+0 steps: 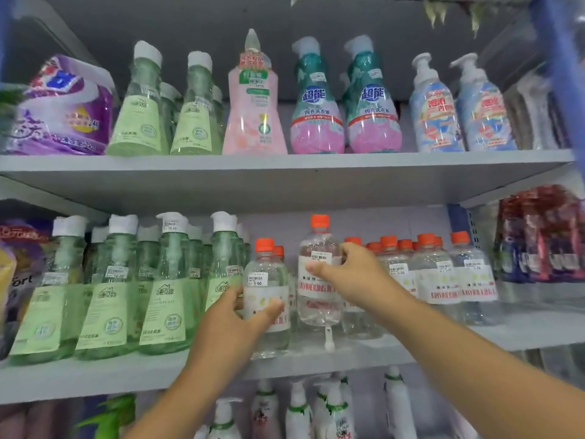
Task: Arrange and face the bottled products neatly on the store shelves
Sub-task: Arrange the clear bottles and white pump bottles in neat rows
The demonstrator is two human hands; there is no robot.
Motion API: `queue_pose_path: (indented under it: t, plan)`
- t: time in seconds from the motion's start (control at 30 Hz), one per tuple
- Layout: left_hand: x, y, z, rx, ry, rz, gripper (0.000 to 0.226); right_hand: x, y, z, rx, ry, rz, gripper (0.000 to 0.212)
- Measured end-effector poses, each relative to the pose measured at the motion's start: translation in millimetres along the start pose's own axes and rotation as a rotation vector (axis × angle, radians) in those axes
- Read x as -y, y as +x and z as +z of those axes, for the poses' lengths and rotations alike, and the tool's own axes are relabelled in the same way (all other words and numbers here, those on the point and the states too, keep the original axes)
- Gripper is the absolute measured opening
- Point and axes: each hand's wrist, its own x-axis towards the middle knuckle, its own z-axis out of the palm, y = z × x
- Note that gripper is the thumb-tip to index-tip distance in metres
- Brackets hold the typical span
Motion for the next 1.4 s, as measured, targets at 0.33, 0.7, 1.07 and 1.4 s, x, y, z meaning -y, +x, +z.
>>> queue_pose_path:
  t: [0.33, 0.7, 1.07, 1.4]
  plan:
    - [6.4, 7.0, 10.0, -0.048, 0.024, -0.02, 0.067, -4.9, 1.6, 17.1, 0.125, -0.175, 0.008, 0.077]
    - [-5.9, 7.1, 25.4, -0.147, 0.32, 0.086, 0.048, 28.7, 45.9, -26.6, 0.11, -0.539, -0.357, 0.065]
    - [3.0, 18.9, 45.5, -0.13, 0.203, 0.039, 0.051, 27.0, 81.8, -25.0, 0.246, -0.741, -0.43, 0.029]
    - [6.5, 11.7, 49.0, -0.141, 0.304, 0.079, 0.051, 12.5, 64.8, -16.8, 0.137, -0.773, -0.465, 0.033]
